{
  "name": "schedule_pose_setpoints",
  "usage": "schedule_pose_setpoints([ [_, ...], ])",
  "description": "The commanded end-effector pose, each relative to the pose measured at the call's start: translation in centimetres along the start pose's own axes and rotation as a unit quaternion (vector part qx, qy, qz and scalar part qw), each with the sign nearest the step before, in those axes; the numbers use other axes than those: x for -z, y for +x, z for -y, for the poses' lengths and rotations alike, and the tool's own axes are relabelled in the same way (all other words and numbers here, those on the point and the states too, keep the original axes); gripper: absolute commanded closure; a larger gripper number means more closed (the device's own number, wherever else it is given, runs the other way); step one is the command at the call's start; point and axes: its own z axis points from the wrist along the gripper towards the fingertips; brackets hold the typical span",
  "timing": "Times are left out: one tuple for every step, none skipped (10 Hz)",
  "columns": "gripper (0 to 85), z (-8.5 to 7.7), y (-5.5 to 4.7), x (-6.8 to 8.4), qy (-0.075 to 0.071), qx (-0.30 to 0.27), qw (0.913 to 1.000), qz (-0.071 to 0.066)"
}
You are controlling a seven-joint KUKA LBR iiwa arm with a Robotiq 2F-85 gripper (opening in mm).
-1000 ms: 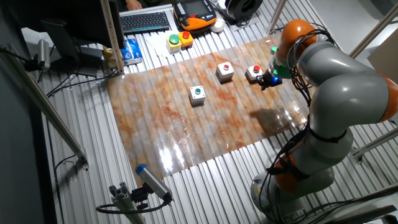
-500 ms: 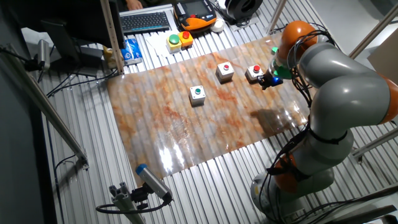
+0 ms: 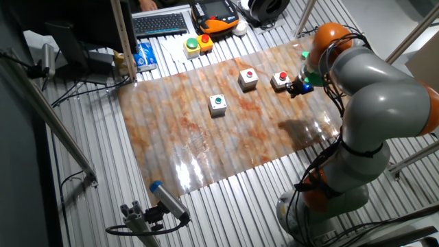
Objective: Press three buttons from left to right in sequence
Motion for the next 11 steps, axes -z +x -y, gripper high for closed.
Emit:
schedule_pose_setpoints([
  [85.0,0.4,-0.4,-0.2,0.002,0.002,1.0000,0.004],
  [85.0,0.8,-1.1,-0.6,0.005,0.005,0.9999,0.008],
  [85.0,1.2,-1.8,-0.7,0.001,0.009,0.9999,0.005],
  [85.0,1.7,-2.8,-0.6,-0.003,0.013,0.9999,0.000],
  [85.0,1.9,-3.7,-0.5,-0.004,0.014,0.9999,-0.002],
  [85.0,1.8,-4.6,-0.3,-0.002,0.014,0.9999,-0.006],
  [85.0,1.6,-5.3,-0.2,-0.001,0.011,0.9999,-0.010],
  [85.0,1.4,-5.9,0.1,0.000,0.010,0.9999,-0.011],
  [85.0,1.4,-6.5,0.4,-0.001,0.010,0.9998,-0.016],
  [85.0,1.5,-7.2,0.4,-0.002,0.012,0.9998,-0.017],
  [85.0,1.5,-7.8,0.3,0.000,0.012,0.9998,-0.014],
])
